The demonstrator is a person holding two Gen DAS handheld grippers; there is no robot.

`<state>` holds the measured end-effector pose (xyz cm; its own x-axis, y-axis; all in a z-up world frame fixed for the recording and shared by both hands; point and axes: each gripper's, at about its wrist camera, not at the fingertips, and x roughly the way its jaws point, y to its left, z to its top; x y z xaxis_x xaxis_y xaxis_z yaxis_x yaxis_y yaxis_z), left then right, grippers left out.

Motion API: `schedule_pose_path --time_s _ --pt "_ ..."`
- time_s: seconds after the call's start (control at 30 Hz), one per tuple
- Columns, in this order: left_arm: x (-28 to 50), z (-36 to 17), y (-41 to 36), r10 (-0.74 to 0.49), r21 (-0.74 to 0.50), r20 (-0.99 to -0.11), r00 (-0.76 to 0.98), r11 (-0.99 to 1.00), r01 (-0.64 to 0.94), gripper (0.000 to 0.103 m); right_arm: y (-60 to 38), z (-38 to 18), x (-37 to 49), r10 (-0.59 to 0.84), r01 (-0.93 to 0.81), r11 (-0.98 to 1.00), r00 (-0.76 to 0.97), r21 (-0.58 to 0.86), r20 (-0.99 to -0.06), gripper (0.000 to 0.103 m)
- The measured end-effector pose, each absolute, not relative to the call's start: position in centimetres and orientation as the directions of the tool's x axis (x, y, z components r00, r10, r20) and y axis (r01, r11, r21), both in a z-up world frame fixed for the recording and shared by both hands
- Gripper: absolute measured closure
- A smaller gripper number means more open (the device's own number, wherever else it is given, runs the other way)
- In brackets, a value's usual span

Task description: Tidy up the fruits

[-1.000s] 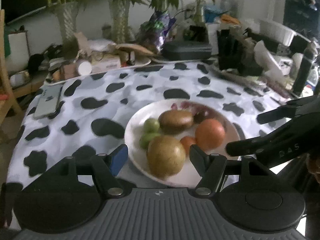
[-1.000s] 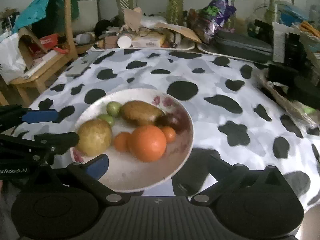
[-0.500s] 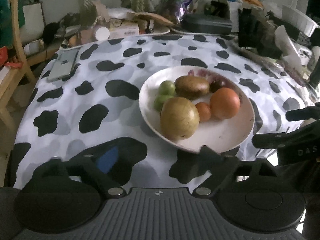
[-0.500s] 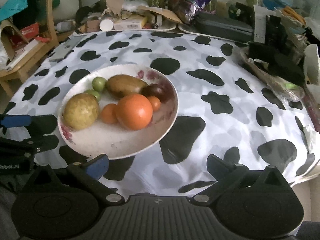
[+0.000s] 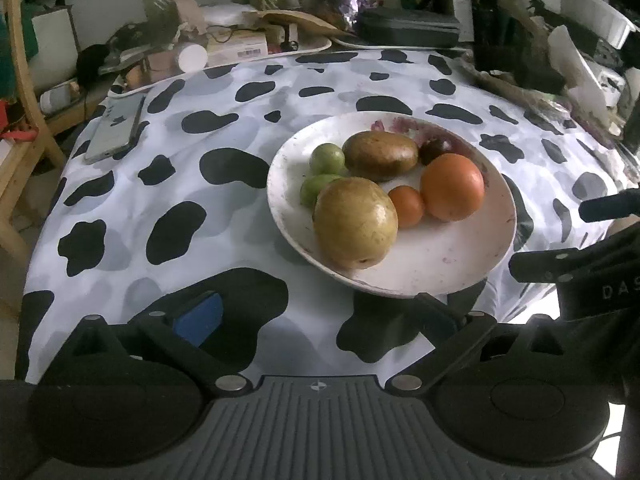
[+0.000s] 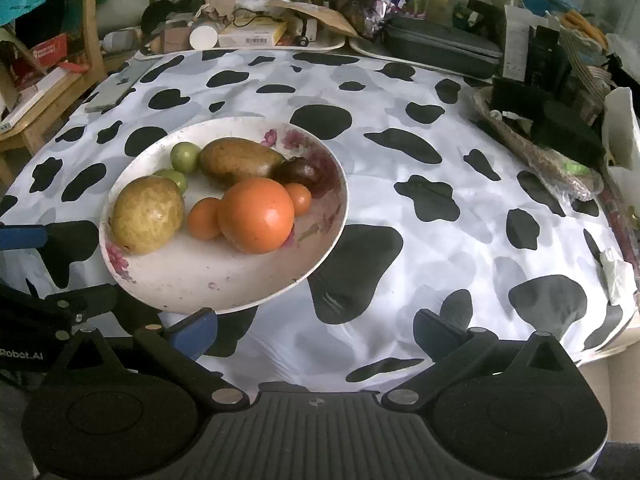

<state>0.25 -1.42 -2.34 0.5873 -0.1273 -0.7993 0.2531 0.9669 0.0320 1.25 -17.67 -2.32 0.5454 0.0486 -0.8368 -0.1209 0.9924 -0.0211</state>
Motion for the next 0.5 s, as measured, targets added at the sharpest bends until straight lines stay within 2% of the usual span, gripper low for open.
schedule_pose_path --time_s 0.5 --pt "-0.05 -2.16 -1.83 -0.118 0.059 -0.791 0.6 0.962 0.266 0.0 -17.6 -2.34 1.39 0.047 -0.123 0.992 0.545 -0.025 -0.837 0.0"
